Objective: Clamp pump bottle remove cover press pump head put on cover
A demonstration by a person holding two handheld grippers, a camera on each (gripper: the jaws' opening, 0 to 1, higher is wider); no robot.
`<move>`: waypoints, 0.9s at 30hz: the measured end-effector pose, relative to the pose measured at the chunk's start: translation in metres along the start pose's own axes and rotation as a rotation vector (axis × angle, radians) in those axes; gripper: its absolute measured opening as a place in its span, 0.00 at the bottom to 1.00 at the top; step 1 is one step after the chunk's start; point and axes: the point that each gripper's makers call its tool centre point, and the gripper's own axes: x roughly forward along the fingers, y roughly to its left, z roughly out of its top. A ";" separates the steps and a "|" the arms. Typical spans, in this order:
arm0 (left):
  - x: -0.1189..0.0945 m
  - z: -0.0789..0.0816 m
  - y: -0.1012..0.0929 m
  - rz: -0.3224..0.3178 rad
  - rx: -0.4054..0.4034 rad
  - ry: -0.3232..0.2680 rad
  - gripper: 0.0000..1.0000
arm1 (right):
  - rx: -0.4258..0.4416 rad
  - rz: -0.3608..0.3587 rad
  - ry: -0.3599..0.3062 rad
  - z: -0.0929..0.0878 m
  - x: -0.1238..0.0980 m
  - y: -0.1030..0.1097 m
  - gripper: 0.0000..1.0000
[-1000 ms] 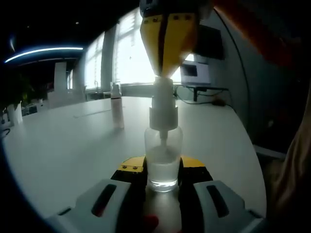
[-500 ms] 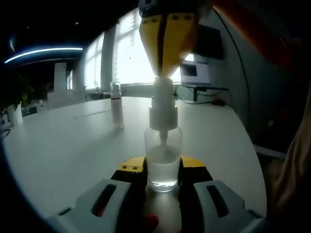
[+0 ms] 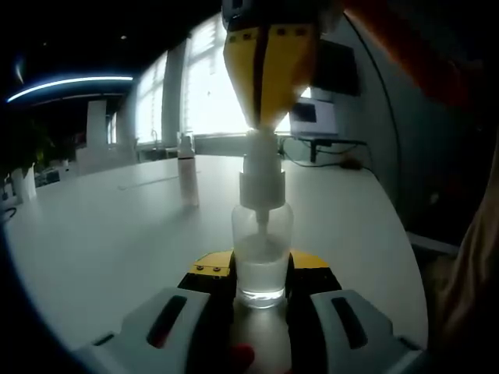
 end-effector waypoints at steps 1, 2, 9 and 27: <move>0.000 0.000 0.000 0.000 0.000 0.000 0.15 | 0.002 0.005 -0.001 0.000 0.000 -0.001 0.00; 0.000 0.000 0.000 0.000 -0.001 0.000 0.15 | 0.011 0.015 -0.004 0.000 0.000 -0.001 0.00; 0.000 0.000 0.001 0.000 -0.001 0.000 0.15 | 0.030 0.024 -0.025 -0.001 0.001 0.001 0.00; 0.000 0.000 0.001 0.000 0.000 -0.001 0.15 | 0.029 0.016 -0.012 -0.001 0.002 0.000 0.00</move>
